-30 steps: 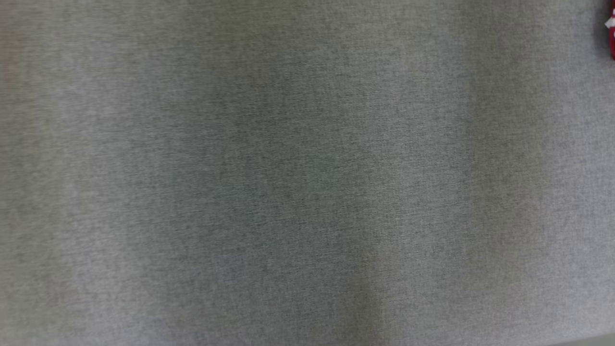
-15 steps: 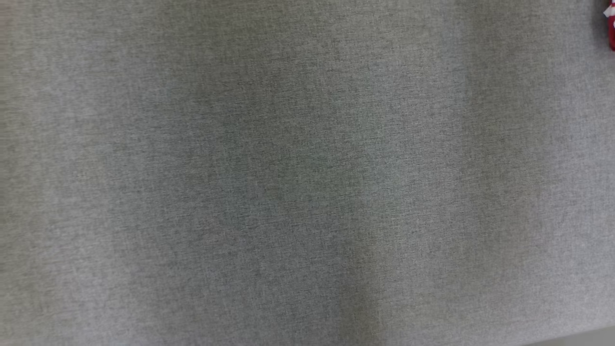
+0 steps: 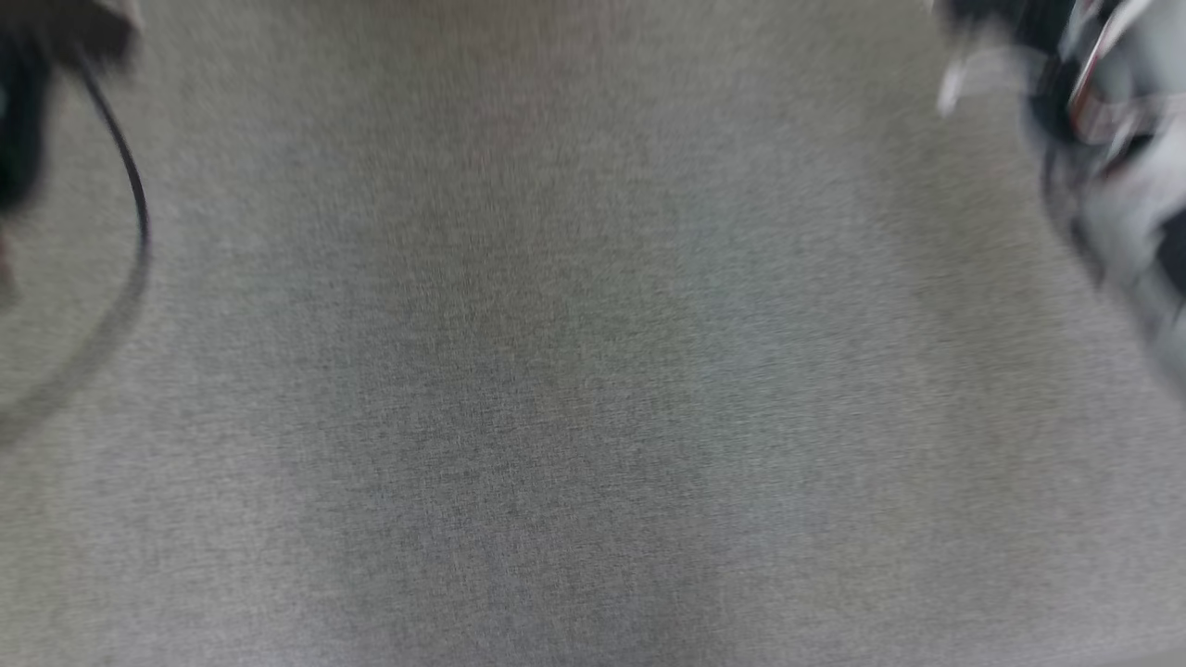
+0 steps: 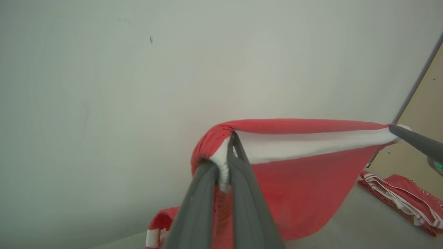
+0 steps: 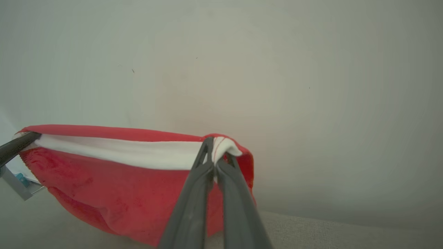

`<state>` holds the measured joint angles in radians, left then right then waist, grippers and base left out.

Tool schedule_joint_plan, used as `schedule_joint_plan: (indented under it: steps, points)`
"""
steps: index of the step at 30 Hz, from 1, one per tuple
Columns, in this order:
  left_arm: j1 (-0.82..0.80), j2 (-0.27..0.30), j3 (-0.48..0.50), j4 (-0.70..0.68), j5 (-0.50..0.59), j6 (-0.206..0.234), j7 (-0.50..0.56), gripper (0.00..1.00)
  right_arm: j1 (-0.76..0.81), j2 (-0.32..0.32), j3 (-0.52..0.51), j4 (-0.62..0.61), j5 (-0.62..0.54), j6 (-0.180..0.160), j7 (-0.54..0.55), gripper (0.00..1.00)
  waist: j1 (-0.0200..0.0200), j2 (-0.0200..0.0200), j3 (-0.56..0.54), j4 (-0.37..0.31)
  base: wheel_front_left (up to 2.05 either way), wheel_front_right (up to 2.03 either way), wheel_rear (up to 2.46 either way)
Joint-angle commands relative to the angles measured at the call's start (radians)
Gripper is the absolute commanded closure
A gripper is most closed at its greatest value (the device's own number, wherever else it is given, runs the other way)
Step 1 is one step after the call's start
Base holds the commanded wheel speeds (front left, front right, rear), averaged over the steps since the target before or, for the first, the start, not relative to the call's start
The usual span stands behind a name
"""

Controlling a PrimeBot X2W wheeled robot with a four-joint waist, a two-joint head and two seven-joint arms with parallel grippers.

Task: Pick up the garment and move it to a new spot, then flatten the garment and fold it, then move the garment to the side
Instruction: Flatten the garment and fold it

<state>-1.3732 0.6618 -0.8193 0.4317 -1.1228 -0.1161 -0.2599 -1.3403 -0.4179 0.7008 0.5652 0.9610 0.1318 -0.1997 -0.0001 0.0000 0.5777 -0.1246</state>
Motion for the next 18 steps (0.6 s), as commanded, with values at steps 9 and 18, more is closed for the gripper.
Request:
schedule_joint_plan:
  steps: [9, 18]
  points:
    - [0.542, -0.038, 0.127, -0.306, 0.195, 0.075, -0.005, 1.0, 0.437, -0.112, 0.003, -0.178, 0.039, -0.003, -0.017, 1.0, 0.0001, 0.0, -0.191, 0.008, 0.0, 0.0, 0.0]
    - [0.911, -0.062, 0.137, -0.4, 0.314, 0.067, -0.005, 1.0, 0.832, -0.144, -0.068, -0.295, 0.043, -0.003, -0.002, 1.0, 0.0001, 0.0, -0.309, 0.011, 0.0, 0.0, 0.0]
